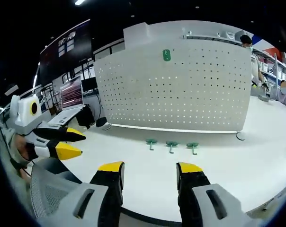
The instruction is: Insert the hook assembly into the mounting plate slot until the hook locks in place.
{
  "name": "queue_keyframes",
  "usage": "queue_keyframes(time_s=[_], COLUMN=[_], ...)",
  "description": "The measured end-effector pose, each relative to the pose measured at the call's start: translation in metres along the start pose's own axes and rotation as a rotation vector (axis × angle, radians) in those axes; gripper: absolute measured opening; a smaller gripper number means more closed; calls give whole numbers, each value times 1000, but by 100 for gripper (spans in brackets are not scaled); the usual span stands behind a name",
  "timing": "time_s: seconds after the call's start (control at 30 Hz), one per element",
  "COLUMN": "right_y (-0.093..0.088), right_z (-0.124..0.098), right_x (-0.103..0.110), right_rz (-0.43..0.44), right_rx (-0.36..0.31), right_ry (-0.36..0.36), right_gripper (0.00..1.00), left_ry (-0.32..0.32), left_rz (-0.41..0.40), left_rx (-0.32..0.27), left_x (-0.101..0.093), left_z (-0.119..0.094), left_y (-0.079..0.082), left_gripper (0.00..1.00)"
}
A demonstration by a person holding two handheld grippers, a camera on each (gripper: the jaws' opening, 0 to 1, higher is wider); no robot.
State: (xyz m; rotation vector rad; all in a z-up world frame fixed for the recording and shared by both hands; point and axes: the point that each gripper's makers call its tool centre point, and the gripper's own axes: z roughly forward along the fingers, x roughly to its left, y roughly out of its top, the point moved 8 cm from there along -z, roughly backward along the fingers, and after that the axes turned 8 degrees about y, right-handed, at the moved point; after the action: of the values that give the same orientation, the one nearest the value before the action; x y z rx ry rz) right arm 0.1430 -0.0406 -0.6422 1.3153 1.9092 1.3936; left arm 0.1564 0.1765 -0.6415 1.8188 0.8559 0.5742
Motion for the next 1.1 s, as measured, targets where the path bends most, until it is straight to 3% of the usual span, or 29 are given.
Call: queue_keyframes(time_s=[0.3, 0.37, 0.57, 0.83, 1.1], right_y=[-4, -4, -5, -6, -2], right_z=[-4, -6, -9, -9, -11], right_x=[9, 13, 26, 40, 41], right_rz=[16, -35, -53, -22, 7], right_rx=[7, 16, 21, 16, 11], right_ry=[28, 29, 59, 95, 89], right_gripper=[42, 42, 42, 42, 42], left_ry=[-16, -20, -31, -18, -18], left_rz=[6, 9, 29, 113, 212], left_rx=[31, 34, 40, 26, 70], left_x=[0, 1, 6, 34, 65], left_z=[15, 19, 31, 59, 101], left_y=[-6, -6, -1, 14, 12], left_gripper=[32, 32, 32, 32, 31])
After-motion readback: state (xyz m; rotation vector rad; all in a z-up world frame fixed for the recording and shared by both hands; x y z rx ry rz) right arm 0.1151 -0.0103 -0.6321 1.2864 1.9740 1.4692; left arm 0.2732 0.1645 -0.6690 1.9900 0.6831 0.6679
